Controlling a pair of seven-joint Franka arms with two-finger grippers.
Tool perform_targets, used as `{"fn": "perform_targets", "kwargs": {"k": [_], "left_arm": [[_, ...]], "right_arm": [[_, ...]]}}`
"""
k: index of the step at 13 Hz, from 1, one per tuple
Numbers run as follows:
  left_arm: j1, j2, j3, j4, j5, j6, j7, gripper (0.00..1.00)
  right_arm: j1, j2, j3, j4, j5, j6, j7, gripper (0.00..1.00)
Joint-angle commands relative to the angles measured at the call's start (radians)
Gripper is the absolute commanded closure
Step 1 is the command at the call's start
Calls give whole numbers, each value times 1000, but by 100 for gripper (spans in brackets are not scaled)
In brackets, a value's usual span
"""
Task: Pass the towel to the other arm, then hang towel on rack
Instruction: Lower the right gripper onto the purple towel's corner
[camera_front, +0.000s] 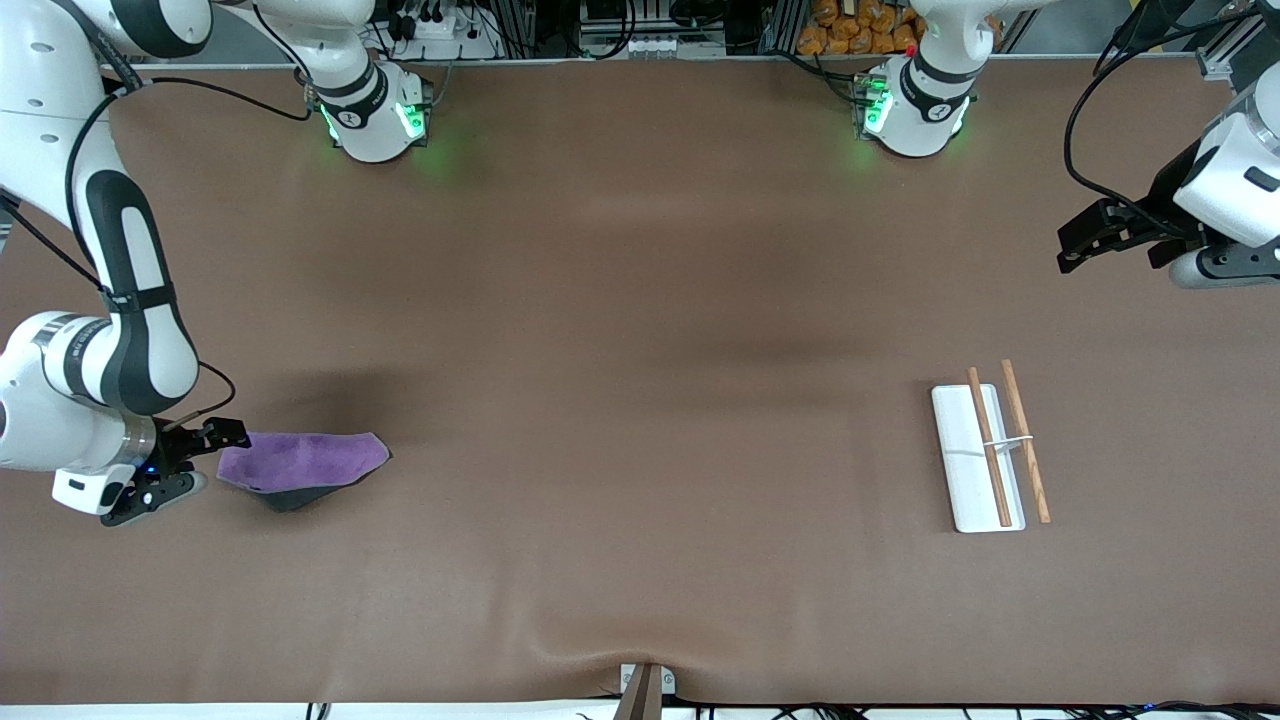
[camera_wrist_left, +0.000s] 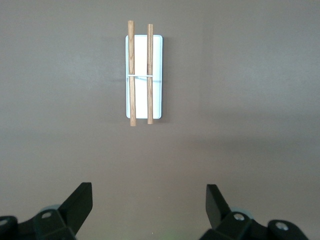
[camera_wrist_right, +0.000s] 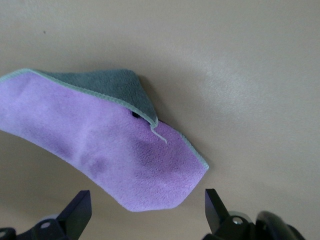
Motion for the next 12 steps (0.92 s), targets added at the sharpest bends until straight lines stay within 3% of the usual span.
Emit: {"fn": "perform_targets", "kwargs": {"k": [1,9,10,12], "left_arm": [[6,4,-2,18,-10,-16,23,0],[8,6,-2,15,-12,-16,23,0],[8,6,-2,13,-10,-16,23,0],[6,6,-2,13,-10,-16,23,0]], "right_arm": [[-15,45,19,21,24,-2,-23,0],[-21,74,19,-16,60,58,-23,0],[-23,74,19,-23,104,57,-23,16],[-30,74,18,-31,155,54,-23,69]]}}
